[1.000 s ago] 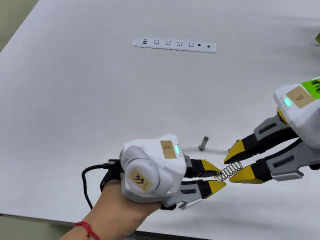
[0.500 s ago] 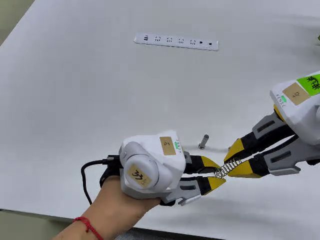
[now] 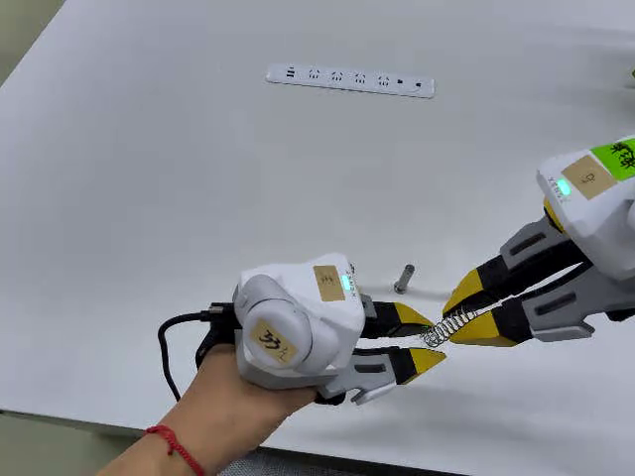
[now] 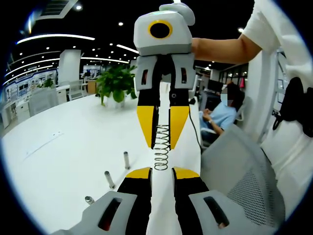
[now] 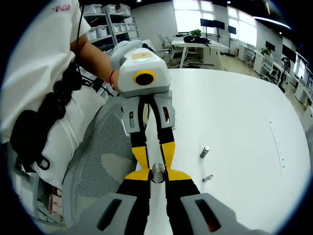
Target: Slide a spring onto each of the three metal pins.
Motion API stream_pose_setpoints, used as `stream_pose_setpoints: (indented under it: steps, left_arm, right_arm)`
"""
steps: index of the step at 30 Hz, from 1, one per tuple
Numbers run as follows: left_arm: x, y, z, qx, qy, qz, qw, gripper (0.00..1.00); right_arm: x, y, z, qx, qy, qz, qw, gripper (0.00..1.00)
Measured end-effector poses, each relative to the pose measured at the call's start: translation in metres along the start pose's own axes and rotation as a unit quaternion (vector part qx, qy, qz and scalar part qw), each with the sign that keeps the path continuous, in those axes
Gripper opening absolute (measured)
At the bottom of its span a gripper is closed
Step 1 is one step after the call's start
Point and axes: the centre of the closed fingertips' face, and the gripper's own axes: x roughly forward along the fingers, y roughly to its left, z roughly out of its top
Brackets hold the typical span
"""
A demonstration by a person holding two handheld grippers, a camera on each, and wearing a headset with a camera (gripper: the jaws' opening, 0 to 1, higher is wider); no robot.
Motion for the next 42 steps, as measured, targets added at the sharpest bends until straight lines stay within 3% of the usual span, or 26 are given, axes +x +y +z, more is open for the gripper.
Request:
stream_pose_setpoints:
  steps: [8,17,25,36,42]
  left_arm:
    - [-0.009,0.009,-0.010,-0.008,0.008,0.020,0.9997,0.25]
    - [-0.019,0.014,-0.018,-0.003,0.014,0.032,0.9994,0.38]
    - [-0.034,0.023,-0.026,0.003,0.009,0.045,0.9989,0.56]
    - [-0.056,0.049,-0.032,-0.008,-0.010,0.073,0.9973,0.77]
    - [-0.064,0.057,-0.036,-0.015,-0.021,0.078,0.9966,0.88]
  right_arm:
    - [-0.014,-0.024,0.004,0.000,0.000,-0.027,0.9996,0.12]
    - [-0.020,-0.060,0.004,-0.003,0.024,-0.069,0.9973,0.12]
    - [-0.009,-0.084,-0.008,-0.011,0.070,-0.090,0.9934,0.12]
    - [0.011,-0.106,-0.023,-0.011,0.111,-0.090,0.9896,0.12]
    - [0.022,-0.110,-0.028,-0.010,0.131,-0.084,0.9877,0.12]
